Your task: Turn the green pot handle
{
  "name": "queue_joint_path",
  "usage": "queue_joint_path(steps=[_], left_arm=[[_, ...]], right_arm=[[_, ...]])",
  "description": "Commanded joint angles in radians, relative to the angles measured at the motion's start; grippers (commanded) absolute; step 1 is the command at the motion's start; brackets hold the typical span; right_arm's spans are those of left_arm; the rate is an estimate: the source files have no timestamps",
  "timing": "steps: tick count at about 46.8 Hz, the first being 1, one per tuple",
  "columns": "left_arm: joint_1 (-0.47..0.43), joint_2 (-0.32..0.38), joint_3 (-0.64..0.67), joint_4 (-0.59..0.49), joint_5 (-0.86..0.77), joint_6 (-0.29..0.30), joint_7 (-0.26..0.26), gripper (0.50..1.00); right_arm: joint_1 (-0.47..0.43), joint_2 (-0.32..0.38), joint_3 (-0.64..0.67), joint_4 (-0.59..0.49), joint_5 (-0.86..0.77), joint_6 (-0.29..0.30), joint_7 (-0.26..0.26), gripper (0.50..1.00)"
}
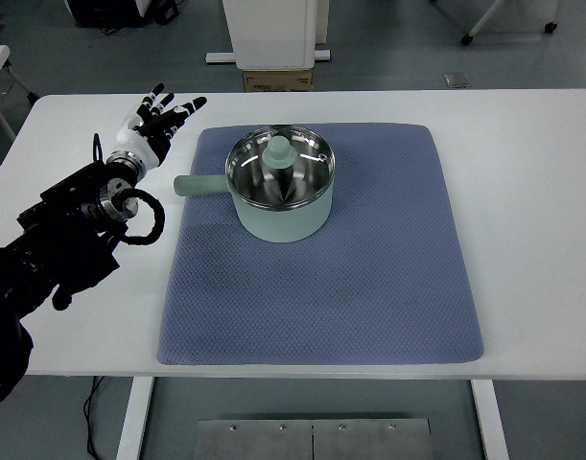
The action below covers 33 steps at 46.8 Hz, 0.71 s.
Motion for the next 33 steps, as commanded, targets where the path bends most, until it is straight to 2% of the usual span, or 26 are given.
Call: queue_joint_path(steps=[1,33], left_arm=[[0.000,-0.015,-0.001,0.000,0.000,-0.003,-0.002,1.000],[0.015,-0.029,-0.032,0.000,0.003,-0.008,-0.003,1.000]], right_arm=[[0.000,0.000,0.000,0.000,0.000,0.000,0.000,1.000],[0.000,0.000,-0.002,0.000,-0.003,0.000,-0.003,1.000]])
